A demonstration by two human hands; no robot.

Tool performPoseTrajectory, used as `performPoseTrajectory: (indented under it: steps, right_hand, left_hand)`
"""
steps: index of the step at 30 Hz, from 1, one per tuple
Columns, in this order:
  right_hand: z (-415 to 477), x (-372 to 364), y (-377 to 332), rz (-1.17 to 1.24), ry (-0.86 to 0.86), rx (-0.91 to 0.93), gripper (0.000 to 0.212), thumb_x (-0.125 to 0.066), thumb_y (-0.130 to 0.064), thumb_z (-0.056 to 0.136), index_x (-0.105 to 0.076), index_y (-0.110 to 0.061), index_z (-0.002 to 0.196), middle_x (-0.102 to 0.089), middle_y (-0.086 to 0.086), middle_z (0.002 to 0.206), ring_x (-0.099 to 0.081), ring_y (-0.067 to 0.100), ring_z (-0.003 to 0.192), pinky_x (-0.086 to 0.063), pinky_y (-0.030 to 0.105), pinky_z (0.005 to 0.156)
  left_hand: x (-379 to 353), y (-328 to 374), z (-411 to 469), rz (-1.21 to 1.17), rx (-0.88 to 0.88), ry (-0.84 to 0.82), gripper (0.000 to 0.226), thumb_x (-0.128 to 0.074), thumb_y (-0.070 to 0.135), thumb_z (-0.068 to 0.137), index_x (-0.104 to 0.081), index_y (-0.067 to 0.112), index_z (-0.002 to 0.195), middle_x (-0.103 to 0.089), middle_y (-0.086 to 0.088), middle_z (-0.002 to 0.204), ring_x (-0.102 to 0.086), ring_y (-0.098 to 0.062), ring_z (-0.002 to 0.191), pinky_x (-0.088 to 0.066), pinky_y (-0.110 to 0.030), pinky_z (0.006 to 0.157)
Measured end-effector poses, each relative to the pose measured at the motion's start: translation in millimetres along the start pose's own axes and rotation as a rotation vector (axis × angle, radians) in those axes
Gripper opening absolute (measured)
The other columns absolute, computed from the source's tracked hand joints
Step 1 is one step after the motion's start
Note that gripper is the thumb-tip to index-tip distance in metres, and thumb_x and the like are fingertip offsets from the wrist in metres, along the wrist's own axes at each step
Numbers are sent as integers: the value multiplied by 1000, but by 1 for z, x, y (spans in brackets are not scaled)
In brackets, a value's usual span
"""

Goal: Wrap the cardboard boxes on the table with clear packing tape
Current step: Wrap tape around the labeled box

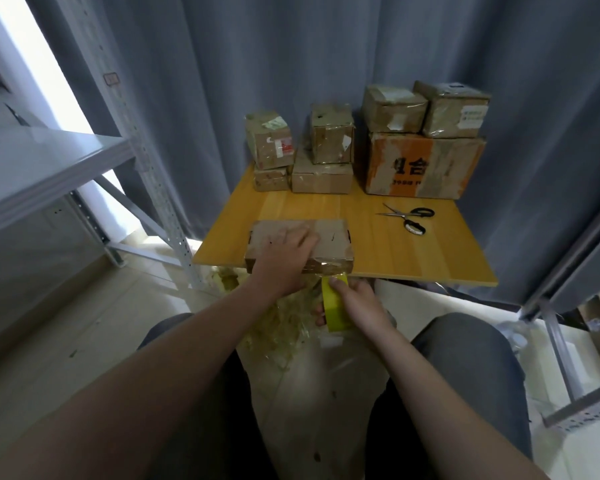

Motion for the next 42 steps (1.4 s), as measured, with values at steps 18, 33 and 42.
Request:
performPoseTrajectory:
  steps: [18,33,42]
  right_hand:
    - [-8,0,1,109,102,156,39,-50,-39,108,-64,-3,107,-75,18,80,-75,32,63,-59,34,57]
    - [82,34,-143,-40,84,239,37,-57,-40,105,-65,-5,103,-72,13,66,-66,24,50,-57,29,49]
    - [147,53,-166,-224,187,403,54,-57,-52,101,-71,-3,83,-67,-1,59,-62,5,44,-46,15,43]
  left_hand:
    - [54,-2,25,148,-109,75,83,-80,57,70,-51,36,145,-68,5,127,-65,-20,108,-54,-37,87]
    - [86,-69,111,-476,168,-47,73,-75,53,86,-46,40,151,-61,4,134,-61,-18,114,-53,-40,97]
    - [82,-73,159,-462,92,-15,95,-68,35,97,0,48,161,-48,-9,156,-63,-25,118,-51,-41,99]
Point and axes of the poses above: each hand's wrist, its own z-axis towards the middle knuckle, its own x-axis out of the back of the hand, y = z × x, the point moved 7 cm from there along z, towards the middle knuckle
